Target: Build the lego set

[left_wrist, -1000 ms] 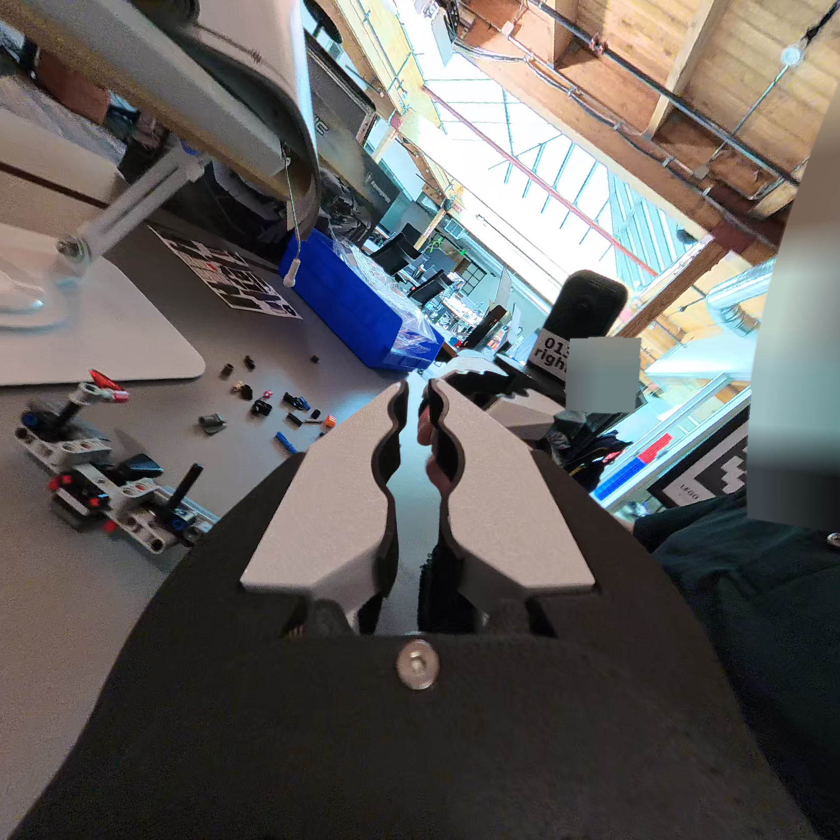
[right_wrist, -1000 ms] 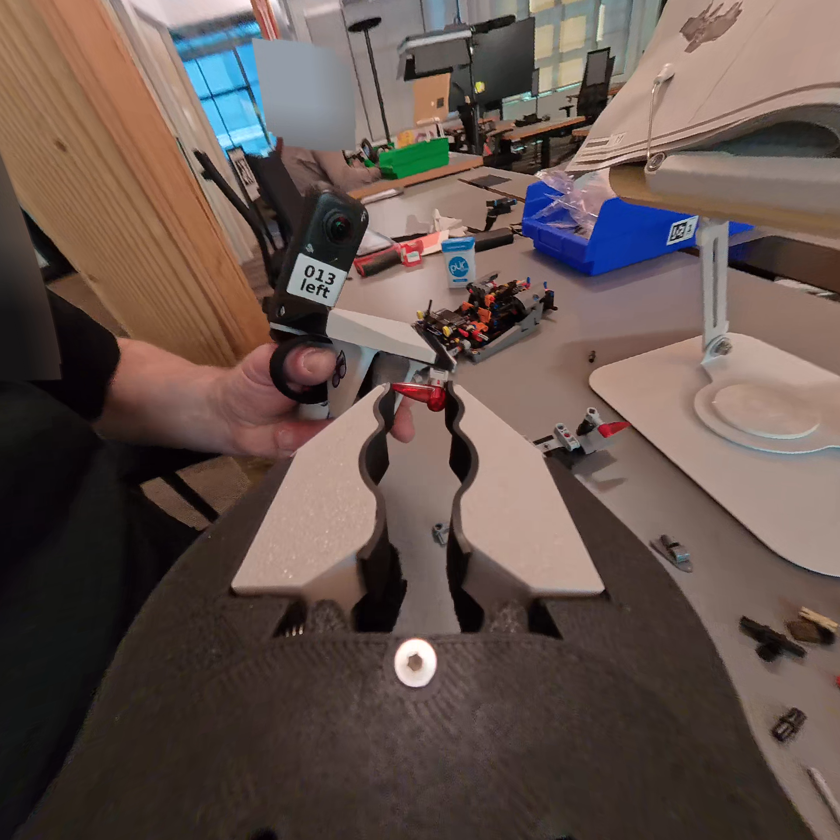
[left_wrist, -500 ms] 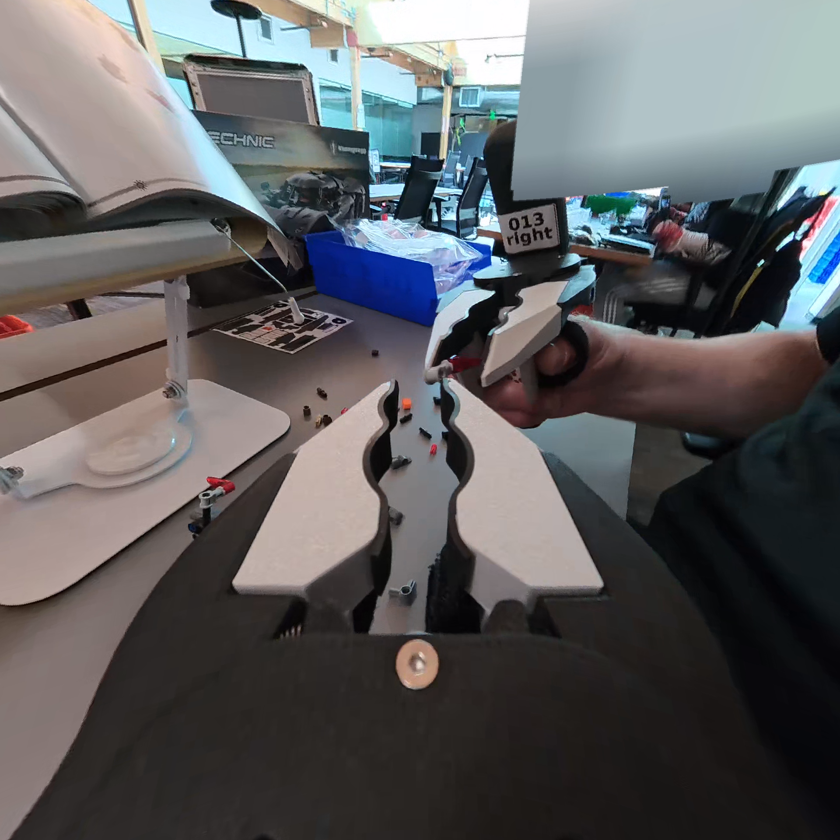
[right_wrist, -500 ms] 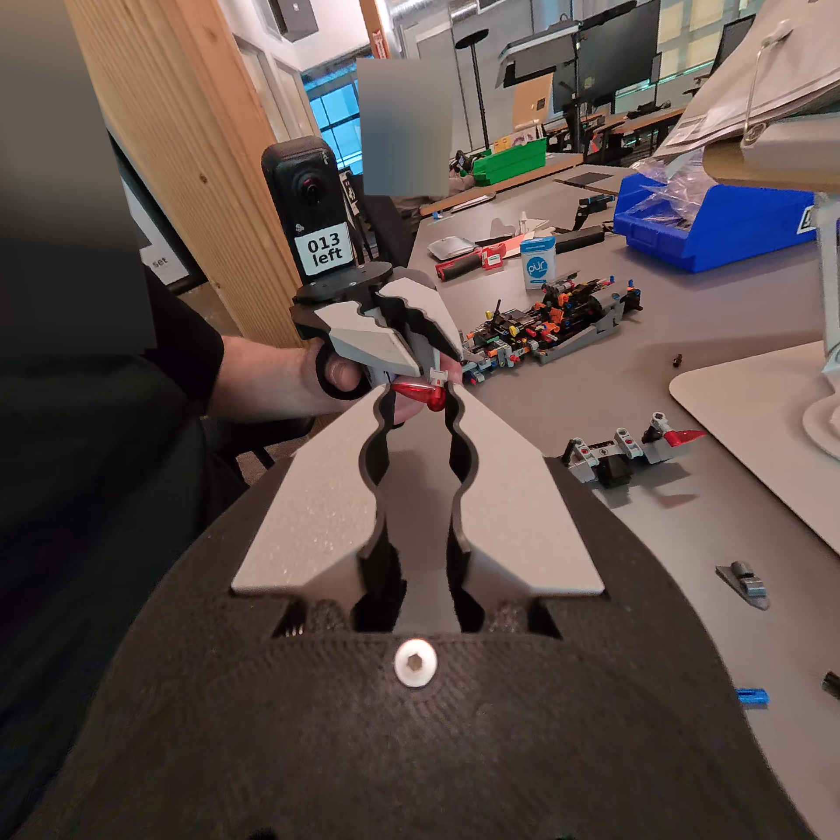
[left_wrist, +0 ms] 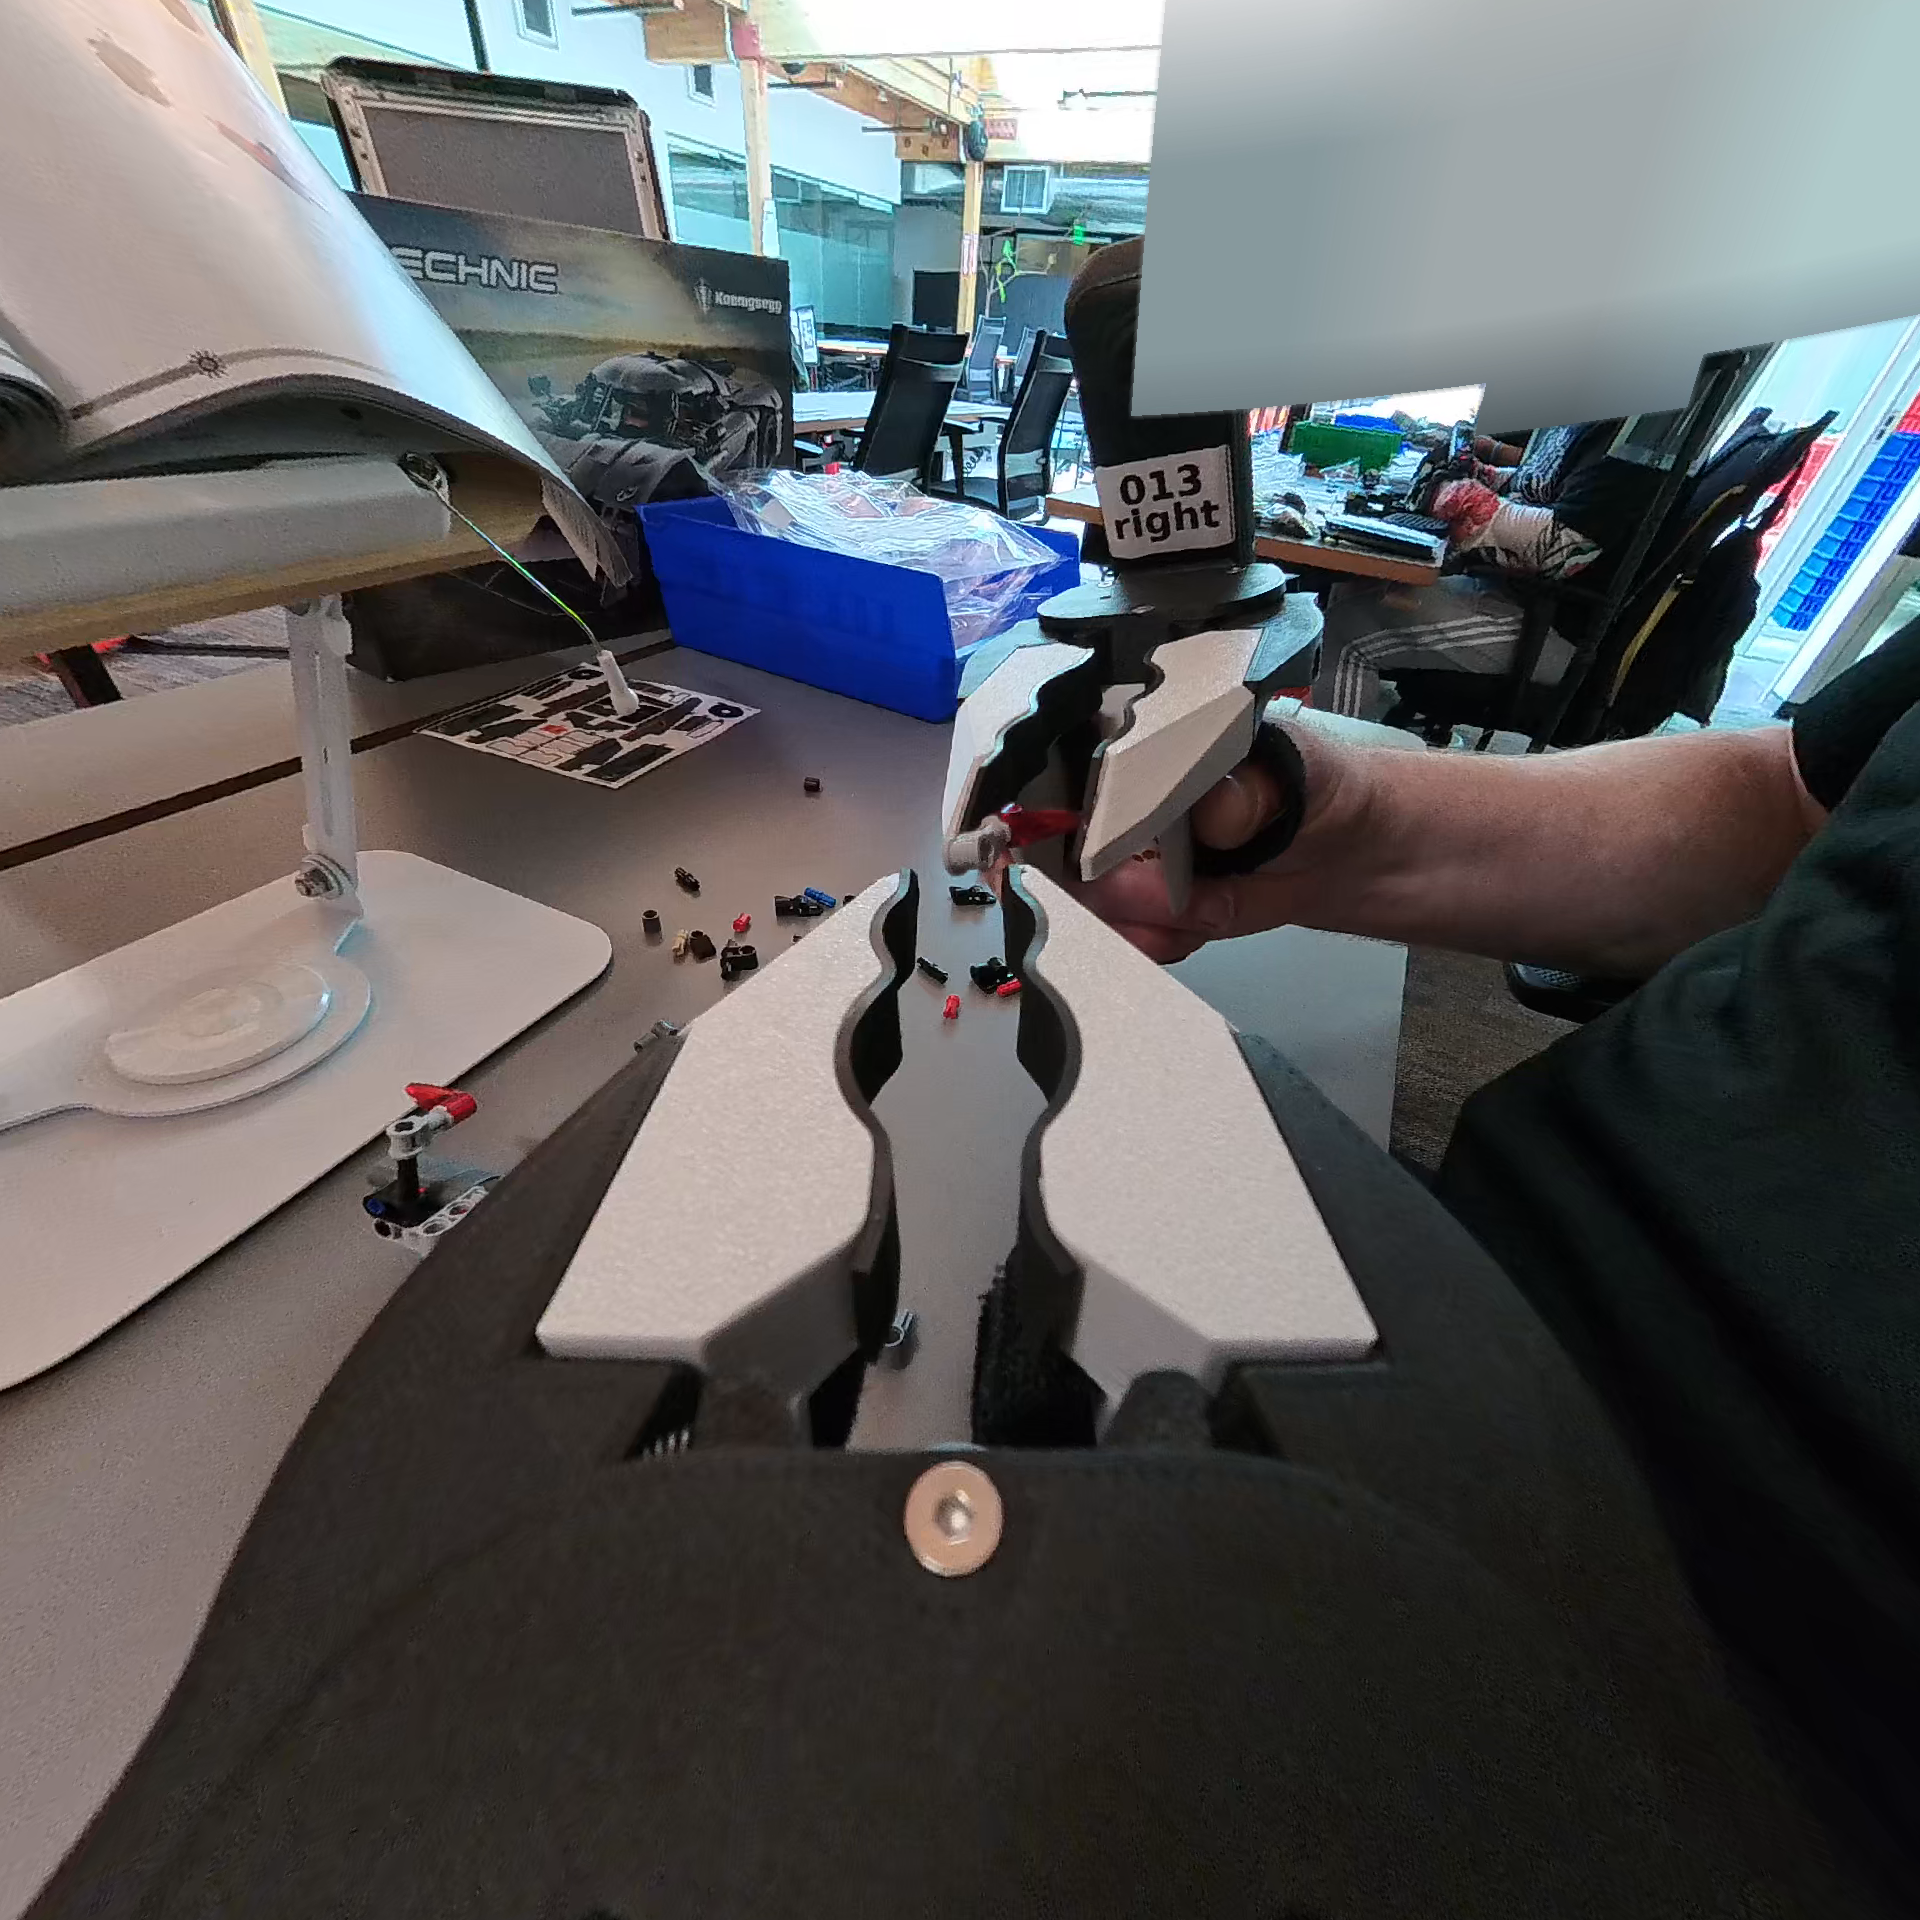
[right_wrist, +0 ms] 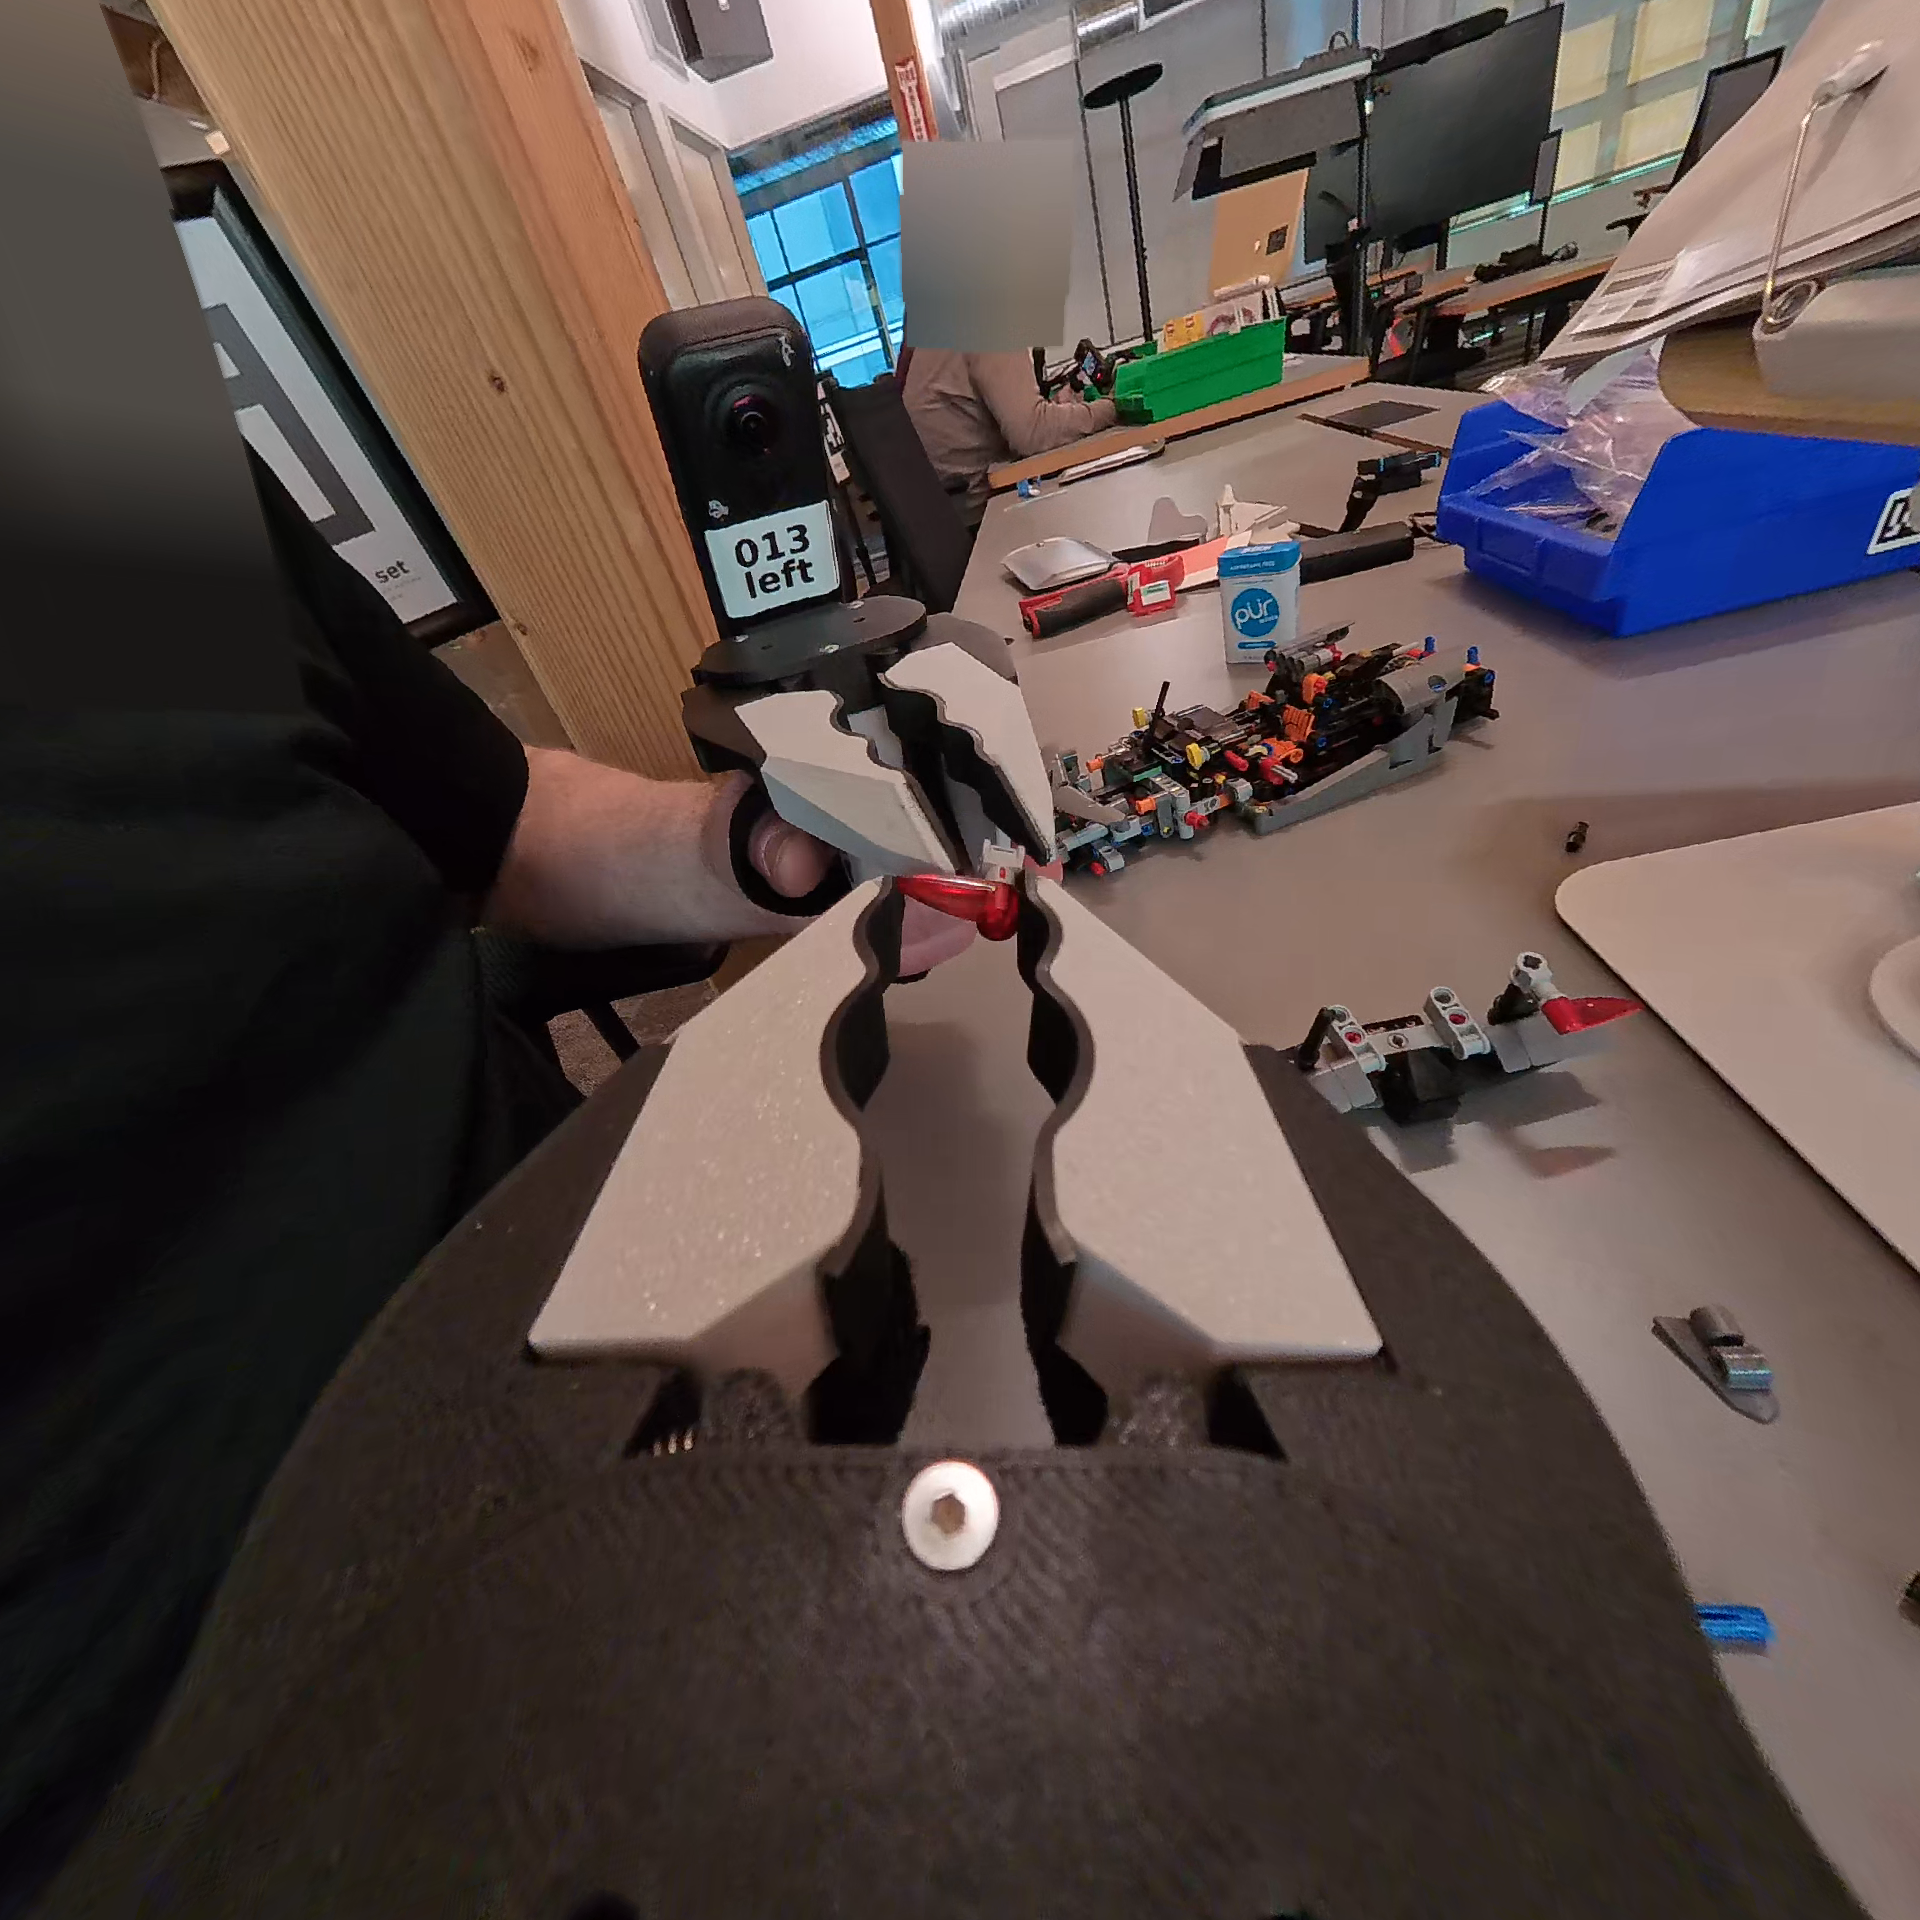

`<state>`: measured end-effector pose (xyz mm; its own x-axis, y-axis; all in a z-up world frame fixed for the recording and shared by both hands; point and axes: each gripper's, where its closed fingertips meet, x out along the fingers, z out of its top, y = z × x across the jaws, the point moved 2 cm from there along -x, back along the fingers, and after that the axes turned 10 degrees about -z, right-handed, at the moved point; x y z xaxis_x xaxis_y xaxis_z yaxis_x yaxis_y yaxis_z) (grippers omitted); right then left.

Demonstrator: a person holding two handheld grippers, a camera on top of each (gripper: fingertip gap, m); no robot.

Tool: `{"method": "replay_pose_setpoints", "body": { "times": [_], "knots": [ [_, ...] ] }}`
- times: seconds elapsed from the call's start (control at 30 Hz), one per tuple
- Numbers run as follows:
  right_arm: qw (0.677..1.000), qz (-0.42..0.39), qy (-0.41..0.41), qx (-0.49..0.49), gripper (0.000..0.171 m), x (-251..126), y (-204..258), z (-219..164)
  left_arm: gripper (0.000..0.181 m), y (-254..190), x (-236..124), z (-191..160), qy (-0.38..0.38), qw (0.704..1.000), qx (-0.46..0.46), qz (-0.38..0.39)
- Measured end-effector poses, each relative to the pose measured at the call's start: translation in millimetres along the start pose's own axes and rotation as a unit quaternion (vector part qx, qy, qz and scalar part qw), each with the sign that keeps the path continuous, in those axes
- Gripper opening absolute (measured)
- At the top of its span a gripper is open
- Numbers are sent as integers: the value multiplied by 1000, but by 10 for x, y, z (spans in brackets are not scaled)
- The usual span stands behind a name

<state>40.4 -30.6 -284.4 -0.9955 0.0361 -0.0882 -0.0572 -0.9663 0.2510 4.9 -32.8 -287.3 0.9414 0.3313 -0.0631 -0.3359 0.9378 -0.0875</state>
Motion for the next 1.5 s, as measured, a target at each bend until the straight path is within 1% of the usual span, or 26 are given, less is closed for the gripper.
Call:
{"method": "replay_pose_setpoints", "body": {
  "times": [0.33,0.83,1.03,1.13,1.23,1.37,1.43,1.5],
  "knots": [
    [1000,7,-5,4,19,-11,9,2,13,-20,8,27,0,1000,20,8],
    [999,35,-8,12,19,-14,81,4,13,-111,58,23,10,999,42,-4],
    [999,40,-5,-18,19,-21,123,-16,13,-157,60,53,-3,999,10,-36],
    [999,44,-8,-29,20,-30,143,-15,8,-159,55,63,-9,999,-8,-46],
    [998,47,-9,-27,20,-32,144,-15,7,-160,55,66,-10,999,-12,-50],
    [999,50,-9,-3,20,-23,132,0,7,-152,47,77,-4,999,31,-27],
    [998,49,-15,19,24,-28,102,23,6,-143,34,110,-1,997,74,-1],
    [996,60,-23,57,26,-54,73,62,6,-140,15,142,17,990,138,26]
  ]
}}
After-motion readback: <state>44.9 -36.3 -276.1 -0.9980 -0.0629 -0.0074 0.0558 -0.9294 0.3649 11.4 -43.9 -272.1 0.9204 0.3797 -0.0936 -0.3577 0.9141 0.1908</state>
